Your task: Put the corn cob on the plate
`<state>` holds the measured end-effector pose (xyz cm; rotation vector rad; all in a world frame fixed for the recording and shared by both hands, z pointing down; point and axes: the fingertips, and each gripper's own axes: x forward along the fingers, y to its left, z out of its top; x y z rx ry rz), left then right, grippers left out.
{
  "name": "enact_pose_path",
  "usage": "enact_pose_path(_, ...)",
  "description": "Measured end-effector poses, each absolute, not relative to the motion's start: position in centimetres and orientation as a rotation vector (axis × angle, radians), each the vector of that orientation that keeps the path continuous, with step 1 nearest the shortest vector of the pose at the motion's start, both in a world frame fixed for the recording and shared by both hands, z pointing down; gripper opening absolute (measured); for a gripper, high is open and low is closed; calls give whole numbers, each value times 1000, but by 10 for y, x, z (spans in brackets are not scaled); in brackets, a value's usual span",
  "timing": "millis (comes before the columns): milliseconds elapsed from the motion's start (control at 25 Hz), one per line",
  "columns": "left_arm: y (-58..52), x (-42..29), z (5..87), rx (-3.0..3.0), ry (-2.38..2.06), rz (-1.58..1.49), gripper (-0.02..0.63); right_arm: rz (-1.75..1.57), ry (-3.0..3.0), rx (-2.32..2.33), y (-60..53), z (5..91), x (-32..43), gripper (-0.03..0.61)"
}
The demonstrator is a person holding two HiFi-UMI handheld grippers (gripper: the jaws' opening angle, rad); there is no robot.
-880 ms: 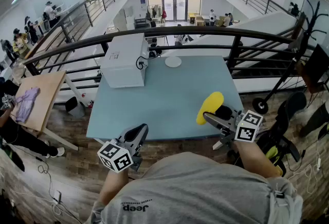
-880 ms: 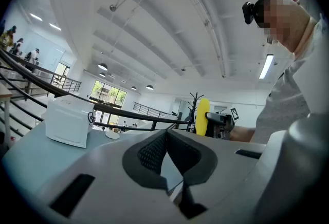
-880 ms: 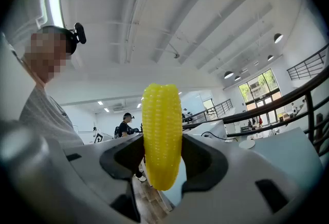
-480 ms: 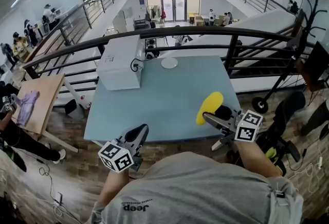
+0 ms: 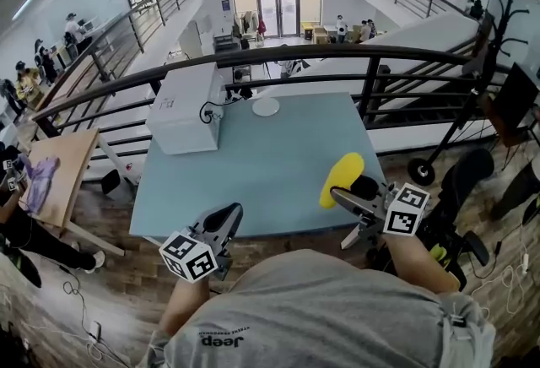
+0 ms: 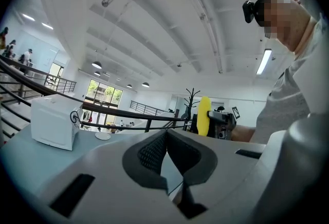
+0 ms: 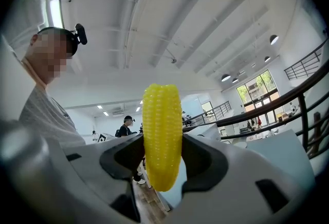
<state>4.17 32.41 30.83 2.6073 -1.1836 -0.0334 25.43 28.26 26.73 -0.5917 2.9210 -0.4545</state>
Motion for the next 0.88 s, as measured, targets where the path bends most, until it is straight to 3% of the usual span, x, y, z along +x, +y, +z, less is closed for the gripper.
enact_pose_path(520,307,111,314,2607,-1112,40,18,-422,2914,-551,289,273,300,233)
enact_pose_path(880,287,114,326,2587,-1095,90,18,-456,2919,-507,273,292,290,233)
